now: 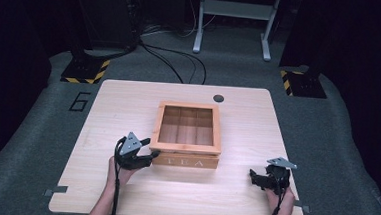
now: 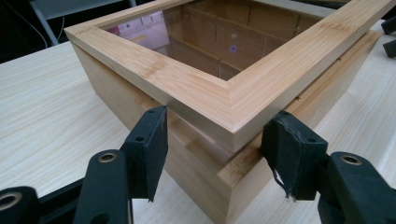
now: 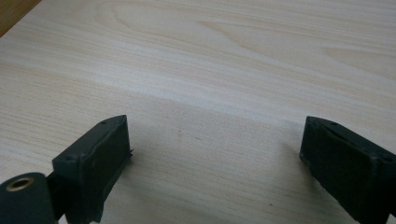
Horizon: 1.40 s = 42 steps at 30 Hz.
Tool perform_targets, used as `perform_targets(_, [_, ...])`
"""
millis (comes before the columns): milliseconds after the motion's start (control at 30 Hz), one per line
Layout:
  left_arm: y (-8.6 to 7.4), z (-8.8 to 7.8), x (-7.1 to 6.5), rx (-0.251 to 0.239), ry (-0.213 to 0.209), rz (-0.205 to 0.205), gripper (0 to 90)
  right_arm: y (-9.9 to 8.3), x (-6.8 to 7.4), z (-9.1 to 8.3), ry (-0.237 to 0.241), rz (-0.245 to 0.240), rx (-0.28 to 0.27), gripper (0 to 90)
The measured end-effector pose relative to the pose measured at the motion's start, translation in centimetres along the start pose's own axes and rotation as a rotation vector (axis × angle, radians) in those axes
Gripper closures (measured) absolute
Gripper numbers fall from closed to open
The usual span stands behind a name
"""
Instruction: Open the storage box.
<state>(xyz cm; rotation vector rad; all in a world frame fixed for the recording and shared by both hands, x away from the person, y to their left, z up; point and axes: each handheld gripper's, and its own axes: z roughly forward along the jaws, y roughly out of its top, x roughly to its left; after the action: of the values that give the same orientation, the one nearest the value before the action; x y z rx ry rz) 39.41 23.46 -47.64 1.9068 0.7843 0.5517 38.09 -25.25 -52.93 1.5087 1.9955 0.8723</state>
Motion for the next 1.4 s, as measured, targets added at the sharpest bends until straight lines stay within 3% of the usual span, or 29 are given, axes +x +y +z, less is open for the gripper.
perform_targets(167, [0.7,0.0,0.1,-0.021,0.037,0.003,39.5,0.0,0.0,0.0,-0.001,0.000,0.002,7.9])
perform_targets(333, [1.5,0.4,0.8,-0.042,0.052,-0.021,38.9,0.0,0.0,0.0,-0.001,-0.001,0.002,7.9])
perform_targets(600, [2.8,0.5,0.9,-0.085,0.096,0.019,43.0,0.0,0.0,0.0,0.000,0.000,0.002,7.9])
perform_targets(833, [4.3,0.3,1.3,-0.118,0.124,0.031,48.7,0.0,0.0,0.0,0.001,-0.001,0.001,8.0])
perform_targets(1167, [6.6,0.1,1.9,-0.136,0.158,0.051,53.6,0.0,0.0,0.0,0.002,0.000,0.000,8.0])
perform_targets(1400, [8.0,0.0,2.3,-0.118,0.159,0.055,54.9,0.0,0.0,0.0,0.002,0.000,0.000,8.0])
